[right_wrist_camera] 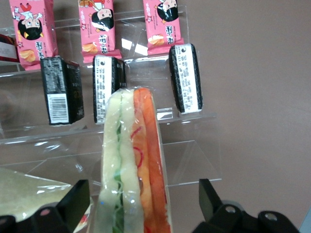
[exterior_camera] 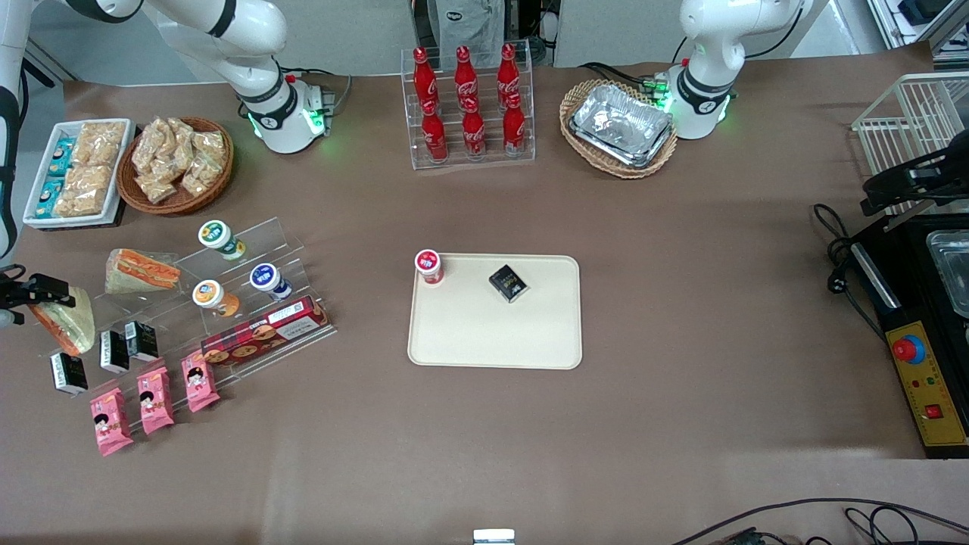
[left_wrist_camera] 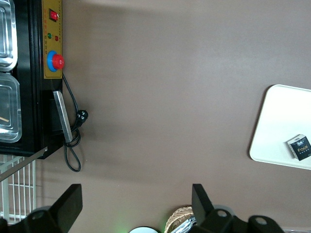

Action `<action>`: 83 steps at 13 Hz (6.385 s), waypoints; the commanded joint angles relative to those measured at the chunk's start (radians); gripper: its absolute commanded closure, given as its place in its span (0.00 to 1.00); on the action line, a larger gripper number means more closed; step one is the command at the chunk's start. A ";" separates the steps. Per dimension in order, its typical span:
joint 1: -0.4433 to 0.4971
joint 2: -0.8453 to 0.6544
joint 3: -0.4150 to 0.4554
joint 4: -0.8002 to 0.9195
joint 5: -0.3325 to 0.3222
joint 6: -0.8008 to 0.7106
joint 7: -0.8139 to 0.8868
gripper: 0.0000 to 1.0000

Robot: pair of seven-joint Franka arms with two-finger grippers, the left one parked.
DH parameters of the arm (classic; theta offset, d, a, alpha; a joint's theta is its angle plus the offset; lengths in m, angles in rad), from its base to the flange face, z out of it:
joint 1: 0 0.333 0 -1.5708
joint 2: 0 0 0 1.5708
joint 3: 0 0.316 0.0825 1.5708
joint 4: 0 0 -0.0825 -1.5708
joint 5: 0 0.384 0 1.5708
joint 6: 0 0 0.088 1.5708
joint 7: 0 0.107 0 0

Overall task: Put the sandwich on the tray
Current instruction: 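Close the right gripper on the sandwich's crust edge, then lift the sandwich off the rack and carry it toward the cream tray, then lower the held sandwich onto the tray beside the black box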

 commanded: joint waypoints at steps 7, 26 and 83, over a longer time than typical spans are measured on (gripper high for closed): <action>0.010 -0.034 -0.001 -0.040 0.012 0.019 -0.087 0.00; 0.004 -0.010 0.002 -0.055 0.020 0.028 -0.101 0.35; 0.926 0.536 0.292 0.442 0.050 0.364 3.105 0.96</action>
